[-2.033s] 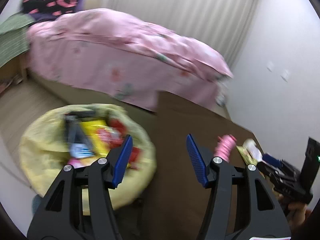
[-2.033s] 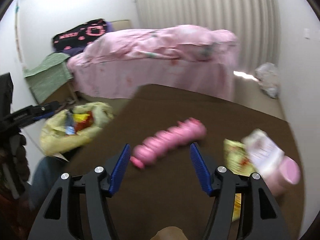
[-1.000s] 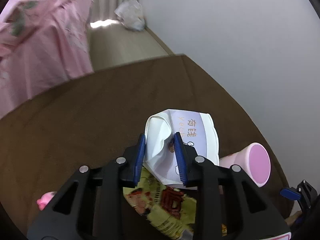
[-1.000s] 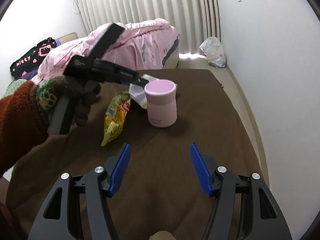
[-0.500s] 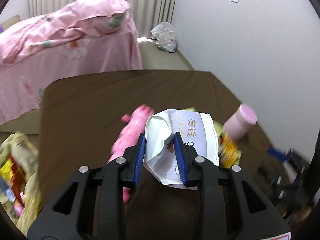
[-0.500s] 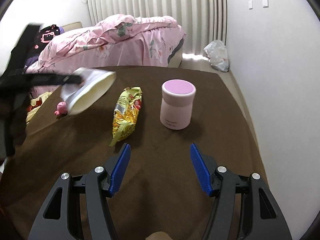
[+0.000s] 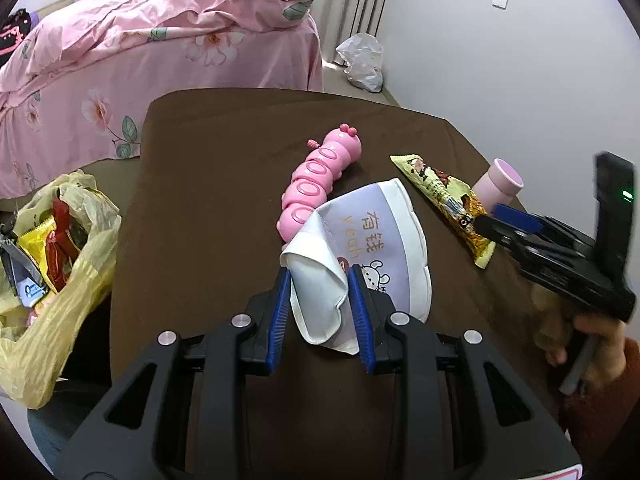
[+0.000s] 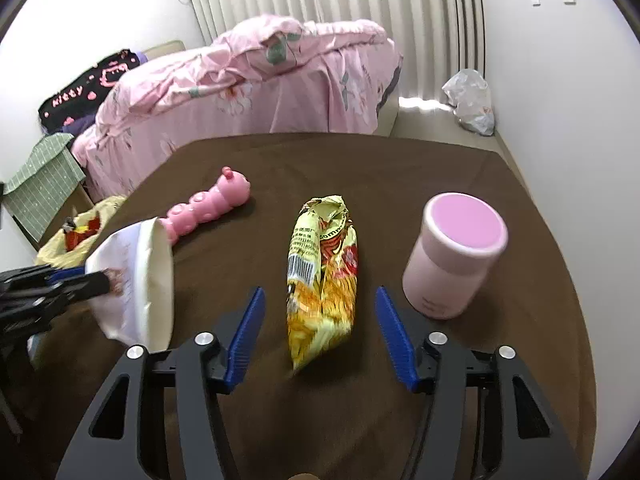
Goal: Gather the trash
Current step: 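Grasp the white paper cup wrapper with the left gripper while the right grasps the yellow snack bag, then carry the white wrapper and yellow snack bag over the trash bag, then open both grippers to drop the items into the trash bag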
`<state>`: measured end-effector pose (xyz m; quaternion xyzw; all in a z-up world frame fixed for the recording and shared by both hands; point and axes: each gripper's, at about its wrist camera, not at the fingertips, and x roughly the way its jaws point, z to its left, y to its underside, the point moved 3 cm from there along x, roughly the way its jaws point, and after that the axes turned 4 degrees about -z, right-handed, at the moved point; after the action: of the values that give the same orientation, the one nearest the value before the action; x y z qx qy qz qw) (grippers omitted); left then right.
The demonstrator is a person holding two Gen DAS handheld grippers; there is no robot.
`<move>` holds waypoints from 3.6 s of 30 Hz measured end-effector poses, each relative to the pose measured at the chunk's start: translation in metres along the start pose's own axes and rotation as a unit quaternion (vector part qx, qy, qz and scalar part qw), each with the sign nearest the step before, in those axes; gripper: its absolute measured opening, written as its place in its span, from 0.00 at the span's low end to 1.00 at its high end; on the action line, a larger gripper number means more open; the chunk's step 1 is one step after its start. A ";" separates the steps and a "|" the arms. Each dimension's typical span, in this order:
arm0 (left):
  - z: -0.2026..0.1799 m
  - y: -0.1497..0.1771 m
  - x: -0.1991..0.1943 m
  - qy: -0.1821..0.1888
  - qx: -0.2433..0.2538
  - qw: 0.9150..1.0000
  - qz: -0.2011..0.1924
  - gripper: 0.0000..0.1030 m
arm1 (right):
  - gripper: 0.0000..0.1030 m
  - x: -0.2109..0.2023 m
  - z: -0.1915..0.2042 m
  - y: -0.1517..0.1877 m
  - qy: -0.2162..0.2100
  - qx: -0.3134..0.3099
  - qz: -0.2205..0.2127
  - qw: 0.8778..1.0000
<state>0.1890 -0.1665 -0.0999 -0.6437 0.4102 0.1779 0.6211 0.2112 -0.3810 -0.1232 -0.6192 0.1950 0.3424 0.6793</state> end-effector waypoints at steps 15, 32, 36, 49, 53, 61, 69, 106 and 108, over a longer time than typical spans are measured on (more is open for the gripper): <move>0.008 0.004 0.002 0.015 -0.019 1.000 0.006 0.35 | 0.28 -0.052 0.018 0.015 -0.027 -0.015 -0.026 0.999; 0.028 -0.005 -0.064 -0.010 -0.039 0.997 -0.070 0.28 | 0.28 -0.114 0.061 0.006 -0.042 -0.046 -0.071 0.996; 0.044 -0.005 -0.099 -0.028 -0.043 0.993 -0.107 0.28 | 0.28 -0.130 0.088 -0.008 -0.048 -0.074 -0.092 0.992; 0.127 0.018 -0.164 -0.079 -0.098 0.978 -0.166 0.28 | 0.28 -0.126 0.199 -0.043 -0.110 -0.158 -0.104 0.976; 0.156 0.026 -0.171 -0.098 -0.125 0.973 -0.170 0.28 | 0.28 -0.113 0.237 -0.047 -0.132 -0.195 -0.095 0.967; 0.218 0.038 -0.168 -0.161 -0.195 0.952 -0.172 0.28 | 0.27 -0.078 0.286 -0.050 -0.171 -0.241 -0.073 0.953; 0.269 0.040 -0.139 -0.242 -0.246 0.924 -0.167 0.28 | 0.28 -0.028 0.302 -0.067 -0.217 -0.220 -0.049 0.950; 0.281 0.070 -0.077 -0.198 -0.269 0.938 -0.088 0.12 | 0.28 0.126 0.365 -0.029 -0.270 -0.279 0.174 0.905; 0.281 0.070 -0.086 -0.192 -0.274 0.937 -0.097 0.12 | 0.28 0.116 0.364 -0.031 -0.265 -0.281 0.152 0.910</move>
<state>0.1635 0.1330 -0.1289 -0.7789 0.1539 0.3426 0.5023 0.2556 -0.0006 -0.1243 -0.6340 -0.0050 0.6333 0.4437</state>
